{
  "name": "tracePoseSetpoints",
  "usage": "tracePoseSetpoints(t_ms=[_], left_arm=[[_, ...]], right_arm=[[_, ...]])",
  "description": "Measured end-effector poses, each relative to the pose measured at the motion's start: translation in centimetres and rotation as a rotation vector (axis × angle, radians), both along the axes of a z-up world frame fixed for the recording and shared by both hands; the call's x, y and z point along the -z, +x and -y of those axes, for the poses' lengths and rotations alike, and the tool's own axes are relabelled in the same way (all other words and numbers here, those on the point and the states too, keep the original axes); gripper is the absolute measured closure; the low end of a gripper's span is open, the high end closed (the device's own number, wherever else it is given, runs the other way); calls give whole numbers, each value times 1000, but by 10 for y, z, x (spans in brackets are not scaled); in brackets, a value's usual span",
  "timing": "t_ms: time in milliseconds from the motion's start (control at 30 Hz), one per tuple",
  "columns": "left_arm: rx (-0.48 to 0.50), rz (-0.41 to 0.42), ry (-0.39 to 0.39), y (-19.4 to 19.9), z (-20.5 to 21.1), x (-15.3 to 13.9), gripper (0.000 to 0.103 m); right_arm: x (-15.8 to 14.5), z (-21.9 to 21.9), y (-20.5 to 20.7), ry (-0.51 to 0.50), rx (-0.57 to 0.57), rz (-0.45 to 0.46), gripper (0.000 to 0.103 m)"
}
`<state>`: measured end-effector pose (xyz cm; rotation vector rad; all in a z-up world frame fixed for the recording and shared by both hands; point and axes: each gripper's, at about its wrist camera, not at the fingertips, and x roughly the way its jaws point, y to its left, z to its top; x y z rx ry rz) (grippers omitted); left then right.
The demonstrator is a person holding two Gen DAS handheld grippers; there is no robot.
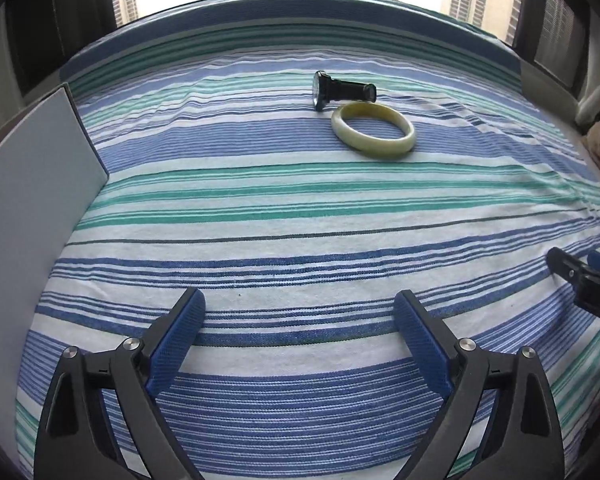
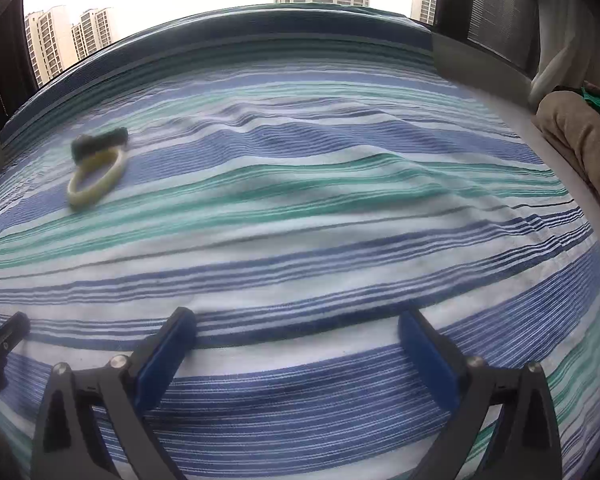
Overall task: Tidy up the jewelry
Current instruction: 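Move both tools back over the watch and jade bangle on the cloth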
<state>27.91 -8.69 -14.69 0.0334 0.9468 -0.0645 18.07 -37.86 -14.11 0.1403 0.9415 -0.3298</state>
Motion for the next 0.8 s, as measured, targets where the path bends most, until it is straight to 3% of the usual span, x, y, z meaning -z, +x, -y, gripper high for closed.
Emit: tracePoseSetpoints(t_ms=[233, 800], left_arm=[[0, -10, 1, 2, 1, 2, 1], [-1, -10, 2, 3, 0, 2, 1]], right_arm=[[0, 0, 0, 0, 0, 0, 0], [0, 0, 0, -1, 1, 0, 0]])
